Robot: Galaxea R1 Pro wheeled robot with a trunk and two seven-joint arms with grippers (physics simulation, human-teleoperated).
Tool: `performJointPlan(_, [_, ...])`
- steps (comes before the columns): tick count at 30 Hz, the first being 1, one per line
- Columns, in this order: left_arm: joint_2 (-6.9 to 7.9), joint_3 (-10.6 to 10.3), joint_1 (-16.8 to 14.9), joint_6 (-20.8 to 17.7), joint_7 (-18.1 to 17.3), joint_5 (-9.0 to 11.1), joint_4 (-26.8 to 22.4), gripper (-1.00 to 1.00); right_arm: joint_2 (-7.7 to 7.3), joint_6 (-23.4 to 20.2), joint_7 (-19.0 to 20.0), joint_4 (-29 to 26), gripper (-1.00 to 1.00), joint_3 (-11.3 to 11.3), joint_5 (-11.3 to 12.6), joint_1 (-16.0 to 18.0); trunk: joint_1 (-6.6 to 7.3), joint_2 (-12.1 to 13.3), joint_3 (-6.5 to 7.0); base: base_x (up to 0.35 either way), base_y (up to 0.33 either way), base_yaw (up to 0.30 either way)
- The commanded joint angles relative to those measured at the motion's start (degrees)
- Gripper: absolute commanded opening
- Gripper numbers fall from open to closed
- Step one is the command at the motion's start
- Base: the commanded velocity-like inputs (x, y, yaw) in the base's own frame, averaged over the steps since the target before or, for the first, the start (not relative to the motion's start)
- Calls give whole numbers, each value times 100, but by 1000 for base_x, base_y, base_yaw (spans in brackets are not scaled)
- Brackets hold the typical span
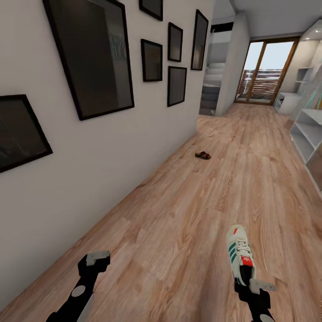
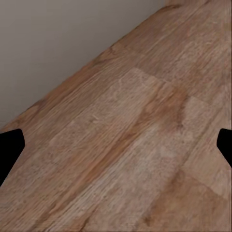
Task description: Pick up the two gym shoes and the two sandals from the corridor floor and place them onto the hallstand (shoe rack) in the corridor, making sure they are on the rack and not on the floor. Arrange them so the two gym shoes are next to each other and the two sandals are next to each other.
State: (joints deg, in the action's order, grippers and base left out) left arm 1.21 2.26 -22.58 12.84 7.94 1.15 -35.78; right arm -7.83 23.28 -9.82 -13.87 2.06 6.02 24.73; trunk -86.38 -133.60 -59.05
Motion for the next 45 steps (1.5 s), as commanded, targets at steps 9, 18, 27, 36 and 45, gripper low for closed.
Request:
performJointPlan(9, [2, -3, -1, 17, 15, 23, 1, 100, 1, 28, 15, 4, -100, -6, 57, 5, -2, -2, 9, 329, -30, -300])
performJointPlan(18, [5, 1, -1, 17, -1, 32, 1, 100, 1, 28, 15, 2, -100, -11, 57, 5, -2, -2, 10, 339, -4, -300])
performJointPlan(27, [11, 9, -1, 17, -27, 34, 1, 100, 1, 26, 15, 0, -100, -12, 57, 5, -2, -2, 10, 340, 0, -300])
performJointPlan(36, [26, 19, -1, 17, -30, 33, -7, 100, 2, 19, 23, -1, -100, -13, 57, 5, -2, -2, 10, 340, 59, -172])
performJointPlan(45, [28, 20, -1, 20, -36, 26, -8, 100, 12, 19, 33, -9, -100, -13, 57, 5, -2, -2, 10, 340, 83, -8])
